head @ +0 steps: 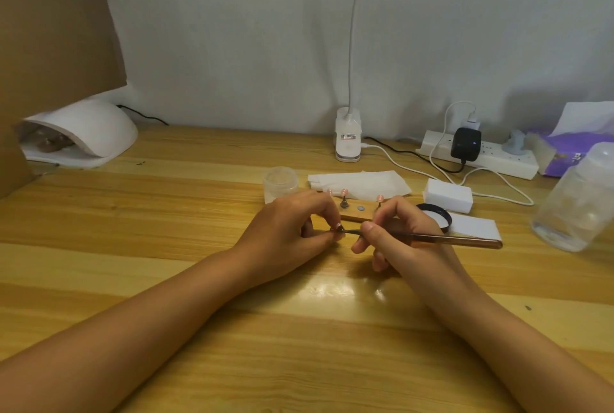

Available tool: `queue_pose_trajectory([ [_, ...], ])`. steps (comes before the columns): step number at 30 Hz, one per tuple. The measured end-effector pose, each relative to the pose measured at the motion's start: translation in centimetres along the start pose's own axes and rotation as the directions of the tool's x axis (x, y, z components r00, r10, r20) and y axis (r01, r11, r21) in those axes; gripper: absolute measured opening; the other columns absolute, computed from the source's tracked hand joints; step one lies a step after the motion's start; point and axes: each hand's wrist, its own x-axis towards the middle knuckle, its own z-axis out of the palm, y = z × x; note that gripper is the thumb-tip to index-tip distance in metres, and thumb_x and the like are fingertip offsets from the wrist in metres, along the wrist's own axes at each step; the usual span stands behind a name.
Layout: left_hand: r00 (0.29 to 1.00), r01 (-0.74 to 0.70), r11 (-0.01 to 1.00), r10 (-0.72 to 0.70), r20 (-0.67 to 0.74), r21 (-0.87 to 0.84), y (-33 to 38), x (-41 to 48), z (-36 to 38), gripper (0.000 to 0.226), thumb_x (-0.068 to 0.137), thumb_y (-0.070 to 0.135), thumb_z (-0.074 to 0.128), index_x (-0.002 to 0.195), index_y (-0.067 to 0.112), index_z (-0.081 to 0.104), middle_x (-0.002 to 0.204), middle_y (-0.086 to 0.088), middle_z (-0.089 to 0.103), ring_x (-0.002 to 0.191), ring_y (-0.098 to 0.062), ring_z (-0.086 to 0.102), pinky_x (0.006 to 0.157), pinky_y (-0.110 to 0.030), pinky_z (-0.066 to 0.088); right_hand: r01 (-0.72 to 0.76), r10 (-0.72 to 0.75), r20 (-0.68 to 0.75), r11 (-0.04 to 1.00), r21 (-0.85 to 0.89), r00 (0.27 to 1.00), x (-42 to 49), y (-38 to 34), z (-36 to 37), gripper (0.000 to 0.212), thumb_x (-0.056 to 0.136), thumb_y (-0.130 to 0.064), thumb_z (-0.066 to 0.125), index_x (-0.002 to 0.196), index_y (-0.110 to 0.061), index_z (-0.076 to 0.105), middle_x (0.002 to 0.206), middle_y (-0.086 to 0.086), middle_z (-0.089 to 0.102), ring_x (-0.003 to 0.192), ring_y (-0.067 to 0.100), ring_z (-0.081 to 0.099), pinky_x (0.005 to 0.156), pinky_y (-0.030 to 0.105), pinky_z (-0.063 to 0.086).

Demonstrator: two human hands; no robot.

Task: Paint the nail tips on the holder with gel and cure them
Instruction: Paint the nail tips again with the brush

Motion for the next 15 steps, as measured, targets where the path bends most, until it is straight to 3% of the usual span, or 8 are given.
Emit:
queue_pose_trajectory([
  [5, 1.0, 0.001, 1.0, -0.001, -0.011, 0.001, 0.07, -0.02, 0.01, 0.011, 0.086, 0.021, 0.073, 0.088, 0.026, 0.064, 0.095, 0.014, 0.063, 0.06, -0.012, 0.057, 0.056, -0.021, 0.044, -0.019, 0.019, -0.026, 1.0, 0.017, 0.999, 0.03, 0.06, -0.02, 0.008, 0.092, -0.009, 0.06, 0.09, -0.003, 0.055, 0.071, 0.007, 0.071, 0.055, 0.01, 0.061, 0.053, 0.02, 0.051],
  [15, 1.0, -0.011, 0.999, 0.011, -0.005, -0.031, 0.22, 0.01, -0.17, 0.015, 0.085, 0.014, 0.075, 0.088, 0.023, 0.064, 0.094, 0.013, 0.064, 0.062, -0.015, 0.057, 0.057, -0.016, 0.041, 0.009, -0.002, -0.087, 0.997, 0.071, 0.996, 0.0, -0.31, 0.04, 0.021, 0.09, -0.03, 0.06, 0.09, -0.009, 0.057, 0.08, 0.004, 0.074, 0.052, 0.01, 0.058, 0.052, 0.019, 0.05],
])
